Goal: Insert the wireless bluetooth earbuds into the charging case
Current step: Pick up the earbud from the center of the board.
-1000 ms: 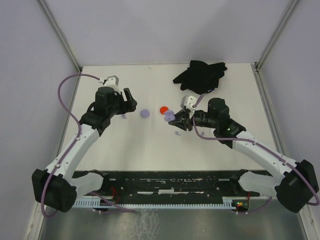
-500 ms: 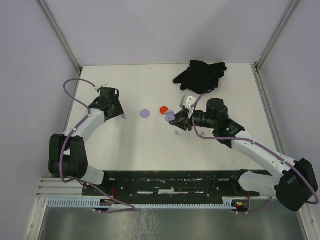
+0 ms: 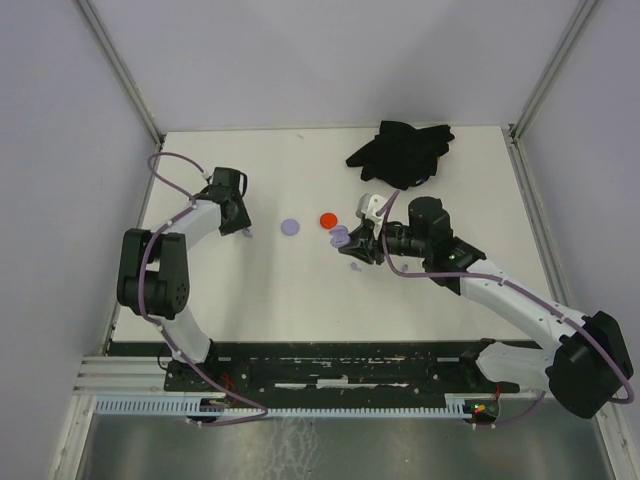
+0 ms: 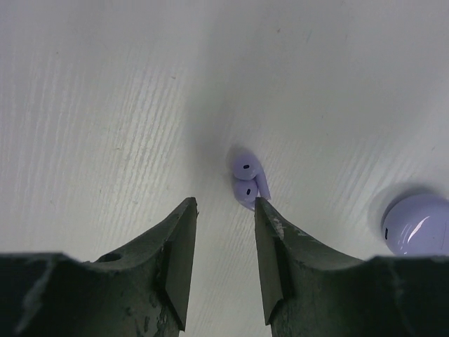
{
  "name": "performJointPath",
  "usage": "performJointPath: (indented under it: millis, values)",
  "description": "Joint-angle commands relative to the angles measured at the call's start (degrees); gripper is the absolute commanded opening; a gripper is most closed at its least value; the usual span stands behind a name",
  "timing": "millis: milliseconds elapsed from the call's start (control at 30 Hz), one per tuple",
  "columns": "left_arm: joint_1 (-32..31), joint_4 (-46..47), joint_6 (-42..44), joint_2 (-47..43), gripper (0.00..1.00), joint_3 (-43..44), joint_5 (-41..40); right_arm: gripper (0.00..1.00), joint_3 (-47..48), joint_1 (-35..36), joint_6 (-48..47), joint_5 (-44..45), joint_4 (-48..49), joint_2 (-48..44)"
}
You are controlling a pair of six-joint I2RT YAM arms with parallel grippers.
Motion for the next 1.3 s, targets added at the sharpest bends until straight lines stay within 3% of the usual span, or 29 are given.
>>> performJointPath:
  millis: [0, 500, 800, 1133, 1267]
  values:
    - [0.4, 1.9, 0.2, 2.5, 0.45, 3.8, 0.4, 0.02, 2.0, 0.1, -1.4, -0.3, 0.3, 0.9]
    - [0.4, -1.7, 1.1, 7.7, 0.26, 6.0, 3.8, 0.02, 4.4, 0.2, -2.9, -0.3, -1.9, 3.5]
    - [-0.2, -4.5, 2.9, 7.1, 0.21, 4.4, 8.3, 0.02, 4.8, 0.1, -3.3, -0.8, -2.1, 4.5]
    - [-3.9, -10.3, 7.0, 9.0, 0.24, 5.0, 6.0, 0.02, 5.0, 0.2, -2.4, -1.6, -1.4, 5.1]
    - [-5.7, -12.1, 8.4, 9.8, 0.3, 5.5, 4.6, 0.02, 4.9, 0.2, -2.3, -1.7, -1.4, 4.9]
